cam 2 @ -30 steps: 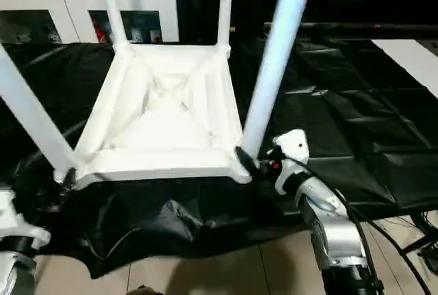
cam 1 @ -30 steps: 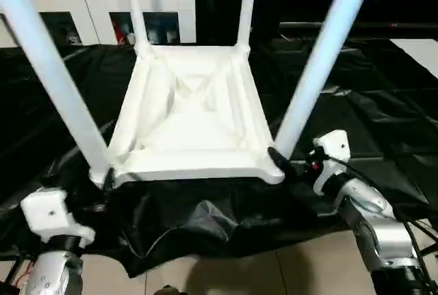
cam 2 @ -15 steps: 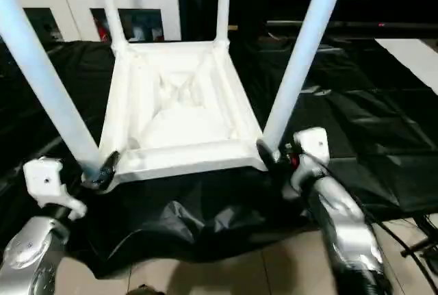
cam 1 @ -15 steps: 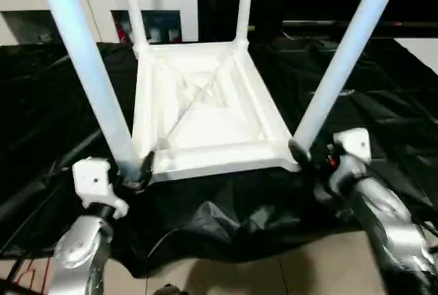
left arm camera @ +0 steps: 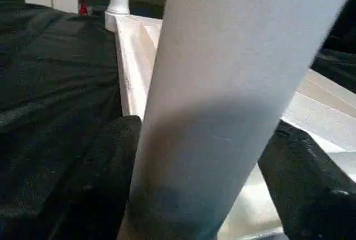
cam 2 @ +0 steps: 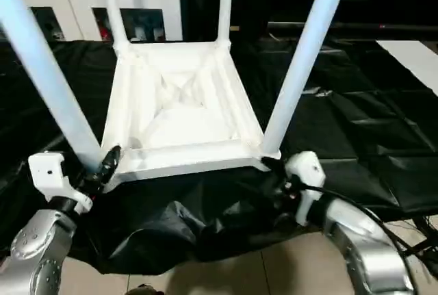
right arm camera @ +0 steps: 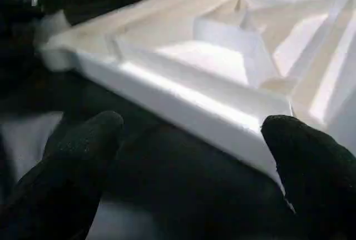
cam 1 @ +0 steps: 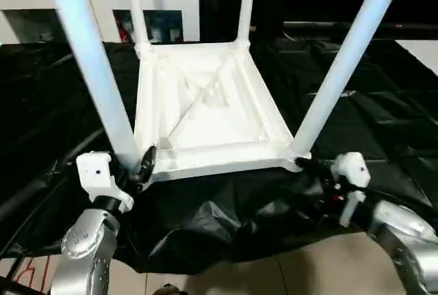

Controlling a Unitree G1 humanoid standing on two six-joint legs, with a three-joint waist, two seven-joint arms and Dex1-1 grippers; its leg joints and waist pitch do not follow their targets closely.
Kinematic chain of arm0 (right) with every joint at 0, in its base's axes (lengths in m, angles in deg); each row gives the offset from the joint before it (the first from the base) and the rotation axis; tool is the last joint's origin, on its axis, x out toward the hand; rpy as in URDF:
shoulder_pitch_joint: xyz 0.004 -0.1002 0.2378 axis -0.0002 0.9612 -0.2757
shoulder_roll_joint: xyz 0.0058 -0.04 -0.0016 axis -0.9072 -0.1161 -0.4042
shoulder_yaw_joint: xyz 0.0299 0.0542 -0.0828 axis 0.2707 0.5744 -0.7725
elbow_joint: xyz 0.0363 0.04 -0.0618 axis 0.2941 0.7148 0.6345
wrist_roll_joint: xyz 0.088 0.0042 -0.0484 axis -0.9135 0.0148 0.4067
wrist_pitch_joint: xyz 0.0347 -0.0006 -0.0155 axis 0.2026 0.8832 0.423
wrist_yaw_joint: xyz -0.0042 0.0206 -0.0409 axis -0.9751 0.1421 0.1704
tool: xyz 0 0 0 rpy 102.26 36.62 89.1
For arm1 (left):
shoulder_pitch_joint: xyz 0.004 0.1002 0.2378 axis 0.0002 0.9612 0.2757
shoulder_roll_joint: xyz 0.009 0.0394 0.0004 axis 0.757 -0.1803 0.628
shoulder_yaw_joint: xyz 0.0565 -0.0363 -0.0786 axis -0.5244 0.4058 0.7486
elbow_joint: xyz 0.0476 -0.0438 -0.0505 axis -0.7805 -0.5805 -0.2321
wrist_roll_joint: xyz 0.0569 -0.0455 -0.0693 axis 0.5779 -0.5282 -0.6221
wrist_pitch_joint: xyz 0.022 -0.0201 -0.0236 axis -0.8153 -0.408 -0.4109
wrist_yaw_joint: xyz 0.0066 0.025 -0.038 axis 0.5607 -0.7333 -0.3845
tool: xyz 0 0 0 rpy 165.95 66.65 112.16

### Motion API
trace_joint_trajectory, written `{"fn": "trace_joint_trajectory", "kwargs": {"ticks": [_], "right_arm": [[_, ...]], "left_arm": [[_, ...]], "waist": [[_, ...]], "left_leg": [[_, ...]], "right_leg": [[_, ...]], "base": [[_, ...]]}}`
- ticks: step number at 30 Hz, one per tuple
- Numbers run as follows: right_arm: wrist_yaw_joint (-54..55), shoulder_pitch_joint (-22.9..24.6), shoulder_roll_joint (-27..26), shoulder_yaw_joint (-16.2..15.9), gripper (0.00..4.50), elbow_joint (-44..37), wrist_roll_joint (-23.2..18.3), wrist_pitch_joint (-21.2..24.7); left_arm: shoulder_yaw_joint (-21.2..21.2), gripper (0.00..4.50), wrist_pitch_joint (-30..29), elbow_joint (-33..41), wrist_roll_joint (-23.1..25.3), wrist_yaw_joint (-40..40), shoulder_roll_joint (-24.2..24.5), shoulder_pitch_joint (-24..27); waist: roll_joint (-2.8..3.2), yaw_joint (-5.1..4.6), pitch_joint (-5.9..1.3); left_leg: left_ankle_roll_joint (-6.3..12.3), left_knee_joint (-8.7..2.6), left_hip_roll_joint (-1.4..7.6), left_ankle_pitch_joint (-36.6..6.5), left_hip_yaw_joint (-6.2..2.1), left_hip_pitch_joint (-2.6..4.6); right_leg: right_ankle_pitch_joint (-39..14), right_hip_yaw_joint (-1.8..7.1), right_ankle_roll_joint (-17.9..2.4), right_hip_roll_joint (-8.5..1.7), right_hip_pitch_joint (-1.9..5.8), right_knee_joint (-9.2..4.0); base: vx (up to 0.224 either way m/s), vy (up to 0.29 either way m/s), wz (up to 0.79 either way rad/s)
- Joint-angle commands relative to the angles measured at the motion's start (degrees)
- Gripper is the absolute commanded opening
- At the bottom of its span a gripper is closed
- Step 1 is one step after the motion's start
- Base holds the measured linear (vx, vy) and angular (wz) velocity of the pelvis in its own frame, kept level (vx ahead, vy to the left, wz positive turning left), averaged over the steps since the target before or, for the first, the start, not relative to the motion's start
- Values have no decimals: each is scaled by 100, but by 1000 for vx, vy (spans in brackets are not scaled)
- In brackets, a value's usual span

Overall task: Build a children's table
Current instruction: Rotate leg to tighten, then flip table

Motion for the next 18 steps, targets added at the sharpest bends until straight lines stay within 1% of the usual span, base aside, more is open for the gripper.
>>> {"fn": "trace_joint_trajectory", "kwargs": {"ticks": [1,2,3,4,5,6,7,8,9,10,11,13,15,16,18], "right_arm": [[110,-160,-82,-119,450,113,88,-5],[140,-301,-226,-239,450,203,89,23],[141,-327,-252,-264,450,219,87,29],[126,-374,-289,-309,450,227,60,79],[-58,-440,-322,-476,450,203,0,200],[-69,-443,-323,-485,450,201,-3,207],[-131,-456,-326,-534,450,184,-21,246],[-283,-467,-316,-627,450,158,-76,312],[-385,-468,-297,-694,450,137,-99,351],[-575,-464,-251,-825,450,106,-121,405],[-667,-460,-225,-890,450,93,-123,426],[-680,-469,-219,-924,450,121,-89,391],[-670,-479,-229,-928,450,148,-77,372],[-661,-493,-243,-931,450,177,-71,356],[-661,-506,-258,-946,450,197,-91,360]], "left_arm": [[46,316,-93,-85,-16,58,-17,-49],[42,308,-94,-118,-13,35,-6,-55],[40,296,-95,-124,-12,29,-5,-57],[34,296,-116,-129,-14,16,0,-63],[10,276,-183,-141,15,35,16,-68],[9,276,-186,-141,16,36,17,-68],[2,269,-207,-143,24,48,21,-68],[-16,261,-239,-160,37,41,41,-65],[-31,251,-252,-173,35,31,60,-63],[-60,251,-309,-180,33,11,102,-50],[-74,243,-345,-178,31,1,124,-42],[-77,240,-383,-167,9,-23,137,-31],[-71,235,-416,-156,-29,-44,133,-28],[-65,233,-454,-136,-85,-73,121,-27],[-25,232,-575,-75,-257,-102,57,-42]], "waist": [[-46,-24,-235],[-76,-34,-243],[-60,-31,-250],[-60,-30,-256],[-57,-27,-263],[-50,-18,-270],[-48,-12,-272],[-94,-11,-267],[-80,1,-269],[-74,-1,-260],[-75,-3,-251],[-61,-13,-240],[-68,-15,-243],[-49,-19,-245],[-58,-16,-250]], "left_leg": [[201,-460,361,-1003,-163,137],[237,-451,357,-903,-160,133],[250,-443,355,-867,-160,136],[277,-439,362,-769,-164,127],[285,-435,367,-726,-169,135],[313,-431,373,-700,-170,143],[314,-429,374,-702,-167,146],[327,-435,379,-708,-164,143],[329,-437,379,-714,-169,143],[322,-450,377,-826,-170,141],[303,-460,381,-887,-172,143],[177,-491,389,-1113,-176,155],[124,-495,390,-1128,-175,157],[84,-497,391,-1130,-175,159],[51,-494,382,-1130,-173,158]], "right_leg": [[234,238,-1013,-464,-24,-496],[403,233,-1020,-458,-20,-476],[466,232,-1032,-463,-22,-467],[648,233,-1005,-458,-10,-454],[755,229,-995,-454,-9,-442],[957,222,-990,-449,-9,-427],[1011,224,-988,-452,-9,-426],[1076,223,-977,-451,3,-428],[1085,219,-980,-458,8,-421],[960,215,-966,-459,7,-439],[872,217,-956,-461,-1,-449],[521,227,-952,-472,-13,-474],[471,231,-959,-471,-14,-478],[483,234,-967,-471,-19,-479],[537,235,-979,-472,-16,-472]], "base": [[0,0,0],[0,0,0],[0,0,0],[0,0,0],[0,0,0],[0,0,0],[0,0,0],[0,0,0],[0,0,0],[0,0,0],[0,0,0],[0,0,0],[0,0,0],[0,0,0],[0,0,0]]}}
